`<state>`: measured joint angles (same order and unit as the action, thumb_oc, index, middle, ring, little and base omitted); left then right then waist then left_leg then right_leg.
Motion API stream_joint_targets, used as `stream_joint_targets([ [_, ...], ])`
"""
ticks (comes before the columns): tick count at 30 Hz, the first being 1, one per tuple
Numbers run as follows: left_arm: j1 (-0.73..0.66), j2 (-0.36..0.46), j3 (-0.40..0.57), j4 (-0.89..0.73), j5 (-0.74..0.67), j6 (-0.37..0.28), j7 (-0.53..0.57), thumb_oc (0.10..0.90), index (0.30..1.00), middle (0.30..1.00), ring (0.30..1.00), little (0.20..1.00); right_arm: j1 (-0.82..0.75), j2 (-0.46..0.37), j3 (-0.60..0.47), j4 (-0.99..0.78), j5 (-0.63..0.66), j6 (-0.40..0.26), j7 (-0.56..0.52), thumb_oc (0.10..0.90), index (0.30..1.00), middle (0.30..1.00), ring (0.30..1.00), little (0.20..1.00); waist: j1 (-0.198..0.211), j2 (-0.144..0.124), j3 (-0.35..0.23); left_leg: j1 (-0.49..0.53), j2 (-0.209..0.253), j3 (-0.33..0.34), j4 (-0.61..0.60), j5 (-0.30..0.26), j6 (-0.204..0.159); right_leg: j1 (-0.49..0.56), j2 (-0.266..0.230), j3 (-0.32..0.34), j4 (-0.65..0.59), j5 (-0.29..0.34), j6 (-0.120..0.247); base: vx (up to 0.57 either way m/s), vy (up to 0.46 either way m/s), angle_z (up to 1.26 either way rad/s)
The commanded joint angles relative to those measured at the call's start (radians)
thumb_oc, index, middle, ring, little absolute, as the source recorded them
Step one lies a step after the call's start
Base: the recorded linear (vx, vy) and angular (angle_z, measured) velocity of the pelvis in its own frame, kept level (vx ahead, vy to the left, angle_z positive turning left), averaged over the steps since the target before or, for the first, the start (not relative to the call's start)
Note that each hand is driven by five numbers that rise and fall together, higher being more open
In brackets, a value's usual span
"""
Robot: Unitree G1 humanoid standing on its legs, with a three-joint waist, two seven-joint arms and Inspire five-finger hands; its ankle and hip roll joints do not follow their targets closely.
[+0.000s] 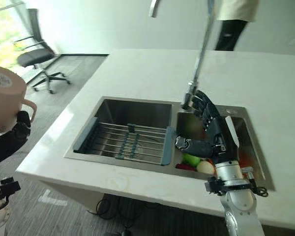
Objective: Place the dishes in the dishwasher.
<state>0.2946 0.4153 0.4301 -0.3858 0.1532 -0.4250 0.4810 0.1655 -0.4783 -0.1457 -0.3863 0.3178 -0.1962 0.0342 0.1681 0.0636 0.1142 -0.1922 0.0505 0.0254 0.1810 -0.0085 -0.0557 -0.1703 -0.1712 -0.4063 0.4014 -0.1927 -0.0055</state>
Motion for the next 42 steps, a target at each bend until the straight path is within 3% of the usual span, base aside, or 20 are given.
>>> stream_joint_targets([
  [1,-0.107,0.092,0.041,-0.086,-0.089,-0.136,0.06,0.4,0.3,0.3,0.3,0.3,-0.07,-0.017,-0.058,-0.103,0.002,-0.132,-0.071,0.8,0.9,0.9,0.9,0.9,-0.061,-0.021,-0.003,-0.025,0.172,0.239,0.119,-0.06,-0.089,0.096,-0.048,-0.068,-0.101,-0.009,0.1,-0.26,-0.016,0.92],
  [3,-0.129,0.096,0.022,-0.07,-0.148,-0.192,0.034,0.4,0.3,0.3,0.3,0.3,-0.07,-0.026,-0.077,-0.082,-0.011,-0.156,-0.11,0.8,0.9,0.9,0.9,0.9,-0.084,-0.044,-0.012,0.034,0.18,0.342,0.119,-0.092,-0.08,0.106,-0.081,-0.106,-0.101,-0.014,0.109,-0.24,-0.01,2.48],
  [6,-0.156,0.083,-0.009,-0.044,-0.193,-0.259,0.001,0.4,0.3,0.3,0.3,0.3,-0.087,-0.053,-0.099,-0.031,-0.014,-0.195,-0.138,0.8,0.9,0.9,0.9,0.9,-0.113,-0.094,-0.01,0.149,0.173,0.507,0.127,-0.028,-0.062,0.109,-0.139,-0.164,-0.101,0.013,0.1,-0.24,0.076,2.23],
  [7,-0.185,0.074,-0.036,-0.032,-0.208,-0.273,-0.022,0.4,0.3,0.3,0.3,0.3,-0.098,-0.051,-0.102,-0.021,-0.04,-0.202,-0.158,0.8,0.9,0.9,0.9,0.9,-0.119,-0.097,-0.006,0.177,0.163,0.519,0.119,-0.067,-0.052,0.11,-0.153,-0.189,-0.101,0.038,0.103,-0.2,0.286,1.03],
  [9,-0.194,0.067,-0.05,-0.023,-0.224,-0.279,-0.039,0.4,0.3,0.3,0.3,0.3,-0.095,-0.036,-0.102,-0.026,-0.058,-0.207,-0.157,0.8,0.9,0.9,0.9,0.9,-0.122,-0.079,-0.007,0.187,0.166,0.506,0.119,-0.143,-0.04,0.104,-0.181,-0.217,-0.101,0.085,0.118,-0.12,0.33,1.28],
  [12,-0.186,0.056,-0.048,-0.026,-0.247,-0.291,-0.073,0.4,0.3,0.3,0.3,0.3,-0.08,-0.006,-0.107,-0.023,-0.053,-0.215,-0.148,0.8,0.9,0.9,0.9,0.9,-0.112,-0.062,-0.021,0.183,0.17,0.478,0.119,-0.205,-0.026,0.1,-0.215,-0.251,-0.101,0.133,0.144,-0.07,0.269,1.35],
  [16,-0.157,0.047,-0.019,-0.059,-0.303,-0.261,-0.152,0.4,0.3,0.3,0.3,0.3,-0.032,0.068,-0.102,-0.056,-0.081,-0.22,-0.116,0.8,0.9,0.9,0.9,0.9,-0.075,-0.062,-0.038,0.169,0.094,0.393,0.119,-0.281,0.0,0.11,-0.3,-0.288,-0.101,0.257,0.203,0.04,0.401,0.75],
  [19,-0.173,0.064,-0.023,-0.064,-0.31,-0.229,-0.159,0.4,0.3,0.3,0.3,0.3,-0.035,0.091,-0.065,-0.067,-0.116,-0.183,-0.106,0.8,0.9,0.9,0.9,0.9,-0.06,-0.054,-0.036,0.154,0.035,0.317,0.119,-0.305,0.039,0.117,-0.317,-0.274,-0.101,0.317,0.225,0.09,0.402,0.58],
  [21,-0.188,0.066,-0.032,-0.066,-0.3,-0.219,-0.158,0.4,0.3,0.3,0.3,0.3,-0.038,0.096,-0.059,-0.068,-0.11,-0.181,-0.109,0.8,0.9,0.9,0.9,0.9,-0.06,-0.047,-0.035,0.146,0.035,0.303,0.119,-0.296,0.048,0.136,-0.297,-0.264,-0.098,0.307,0.218,0.05,0.281,0.49],
  [23,-0.211,0.08,-0.081,-0.056,-0.294,-0.23,-0.162,0.4,0.3,0.3,0.3,0.3,-0.028,0.093,-0.063,-0.064,-0.117,-0.188,-0.144,0.8,0.9,0.9,0.9,0.9,-0.098,-0.045,-0.026,0.126,0.015,0.222,0.119,-0.284,0.068,0.115,-0.179,-0.094,-0.101,0.231,0.186,0.03,0.074,0.64],
  [24,-0.226,0.089,-0.106,-0.046,-0.295,-0.233,-0.163,0.4,0.3,0.3,0.3,0.3,-0.015,0.083,-0.073,-0.06,-0.107,-0.194,-0.152,0.8,0.9,0.9,0.9,0.9,-0.125,-0.05,-0.019,0.1,0.005,0.185,0.119,-0.252,0.074,0.095,-0.113,-0.022,-0.101,0.194,0.154,0.01,-0.064,1.18],
  [25,-0.238,0.091,-0.122,-0.04,-0.286,-0.227,-0.156,0.4,0.3,0.3,0.3,0.3,-0.01,0.073,-0.08,-0.056,-0.097,-0.198,-0.145,0.8,0.9,0.9,0.9,0.9,-0.14,-0.055,-0.021,0.087,-0.005,0.152,0.119,-0.244,0.071,0.087,-0.07,0.035,-0.101,0.153,0.147,-0.01,-0.072,1.93],
  [27,-0.26,0.088,-0.151,-0.035,-0.261,-0.21,-0.138,0.4,0.3,0.3,0.3,0.3,-0.02,0.052,-0.086,-0.049,-0.086,-0.192,-0.134,0.8,0.9,0.9,0.9,0.9,-0.152,-0.071,-0.026,0.071,-0.017,0.121,0.119,-0.233,0.062,0.072,-0.032,0.099,-0.101,0.095,0.144,0.05,-0.073,2.17],
  [28,-0.265,0.085,-0.158,-0.034,-0.252,-0.203,-0.13,0.4,0.3,0.3,0.3,0.3,-0.027,0.045,-0.087,-0.047,-0.079,-0.187,-0.121,0.8,0.9,0.9,0.9,0.9,-0.155,-0.076,-0.028,0.061,-0.019,0.117,0.119,-0.222,0.059,0.053,-0.029,0.11,-0.101,0.095,0.143,0.05,-0.109,1.67],
  [29,-0.264,0.083,-0.165,-0.032,-0.234,-0.2,-0.113,0.4,0.3,0.3,0.3,0.3,-0.04,0.045,-0.074,-0.045,-0.082,-0.187,-0.113,0.8,0.9,0.9,0.9,0.9,-0.157,-0.085,-0.03,0.062,-0.026,0.12,0.119,-0.232,0.06,0.025,-0.043,0.127,-0.101,0.141,0.161,0.04,-0.142,0.86],
  [30,-0.257,0.082,-0.153,-0.032,-0.231,-0.199,-0.101,0.4,0.3,0.3,0.3,0.3,-0.048,0.037,-0.065,-0.04,-0.068,-0.192,-0.102,0.8,0.9,0.9,0.9,0.9,-0.148,-0.082,-0.033,0.063,-0.009,0.132,0.119,-0.227,0.055,0.029,-0.043,0.119,-0.101,0.1,0.158,0.04,-0.134,0.12],
  [34,-0.248,0.074,-0.144,-0.041,-0.232,-0.182,-0.079,0.4,0.3,0.3,0.3,0.3,-0.074,0.018,-0.046,-0.031,-0.059,-0.194,-0.102,0.8,0.9,0.9,0.9,0.9,-0.124,-0.084,-0.042,0.073,0.011,0.139,0.119,-0.23,0.045,0.057,-0.036,0.099,-0.101,0.047,0.159,0.02,-0.133,-0.16],
  [42,-0.241,0.061,-0.131,-0.055,-0.217,-0.169,-0.027,0.4,0.3,0.3,0.3,0.3,-0.099,0.007,-0.03,-0.046,-0.056,-0.154,-0.088,0.8,0.9,0.9,0.9,0.9,-0.112,-0.075,-0.056,0.074,0.041,0.128,0.119,-0.214,0.019,0.075,-0.031,0.075,-0.101,0.021,0.139,0.01,-0.105,0.09],
])
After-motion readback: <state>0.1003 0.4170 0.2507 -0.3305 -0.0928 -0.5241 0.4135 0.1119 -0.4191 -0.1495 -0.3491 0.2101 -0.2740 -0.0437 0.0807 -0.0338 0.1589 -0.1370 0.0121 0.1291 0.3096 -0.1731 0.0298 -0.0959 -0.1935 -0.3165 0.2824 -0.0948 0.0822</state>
